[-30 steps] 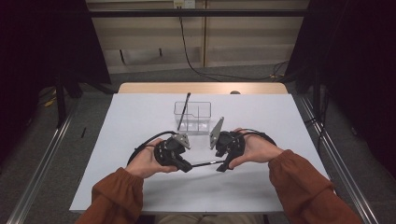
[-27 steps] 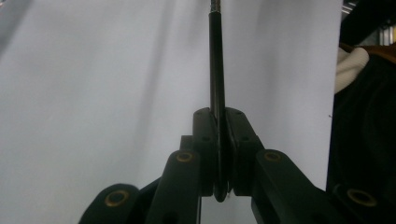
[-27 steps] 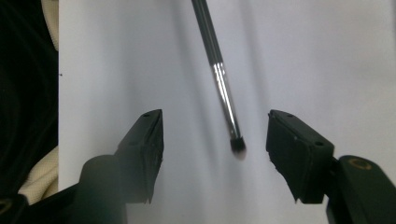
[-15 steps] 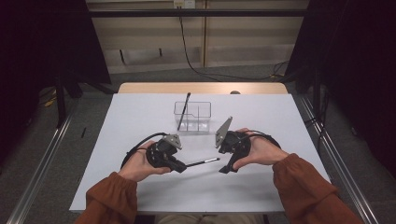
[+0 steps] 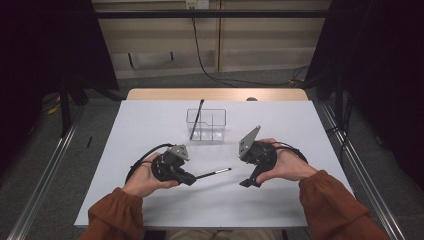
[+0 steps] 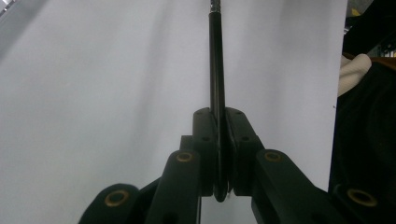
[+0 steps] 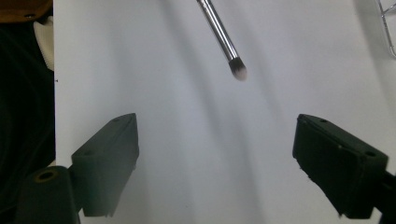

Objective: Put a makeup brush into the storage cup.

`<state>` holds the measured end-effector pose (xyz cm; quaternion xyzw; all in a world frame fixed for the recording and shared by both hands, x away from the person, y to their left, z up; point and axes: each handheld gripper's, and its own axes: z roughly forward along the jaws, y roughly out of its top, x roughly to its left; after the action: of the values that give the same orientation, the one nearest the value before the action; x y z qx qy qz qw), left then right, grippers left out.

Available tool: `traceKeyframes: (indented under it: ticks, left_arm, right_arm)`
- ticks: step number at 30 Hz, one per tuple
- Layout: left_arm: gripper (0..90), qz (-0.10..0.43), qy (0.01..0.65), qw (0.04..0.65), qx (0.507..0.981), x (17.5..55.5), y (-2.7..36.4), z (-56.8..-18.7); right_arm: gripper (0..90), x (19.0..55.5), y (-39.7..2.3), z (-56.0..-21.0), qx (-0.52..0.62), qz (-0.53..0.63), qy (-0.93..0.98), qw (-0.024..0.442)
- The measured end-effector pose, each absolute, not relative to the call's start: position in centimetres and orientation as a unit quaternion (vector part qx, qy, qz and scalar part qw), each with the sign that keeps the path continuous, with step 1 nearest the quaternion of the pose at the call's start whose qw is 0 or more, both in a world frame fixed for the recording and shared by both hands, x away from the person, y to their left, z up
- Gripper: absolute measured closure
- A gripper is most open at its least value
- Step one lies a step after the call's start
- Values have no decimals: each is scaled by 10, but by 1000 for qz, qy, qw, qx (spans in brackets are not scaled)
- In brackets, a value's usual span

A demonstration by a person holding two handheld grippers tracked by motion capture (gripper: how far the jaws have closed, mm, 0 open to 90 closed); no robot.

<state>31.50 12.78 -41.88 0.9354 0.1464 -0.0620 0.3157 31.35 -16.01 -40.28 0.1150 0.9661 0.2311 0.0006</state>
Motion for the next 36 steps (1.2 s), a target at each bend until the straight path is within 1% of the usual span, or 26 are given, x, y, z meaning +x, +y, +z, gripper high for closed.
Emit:
traceKeyframes:
  ticks: [7, 13, 15, 17, 21, 27, 34, 36]
  left_arm:
    - [840, -60, 149, 323, 933, 313, 136, -419]
    - [840, -54, 157, 333, 928, 310, 143, -419]
    - [840, -54, 161, 336, 926, 309, 144, -419]
    - [840, -49, 158, 333, 928, 309, 147, -418]
    - [840, -53, 165, 348, 921, 306, 153, -419]
    - [840, -49, 182, 364, 912, 302, 164, -424]
    - [840, -46, 192, 385, 902, 302, 172, -427]
    - [840, -52, 196, 385, 900, 301, 173, -427]
  right_arm:
    - [116, 311, -166, -406, 132, 256, 957, 12]
    - [64, 309, -170, -411, 141, 262, 954, 12]
    - [69, 307, -172, -412, 146, 266, 953, 14]
    - [48, 306, -174, -413, 145, 278, 949, 18]
    - [41, 304, -177, -416, 151, 293, 944, 13]
    - [43, 300, -178, -418, 162, 304, 939, 22]
    - [44, 296, -178, -422, 164, 317, 934, 20]
    - [45, 295, -178, -422, 164, 327, 930, 18]
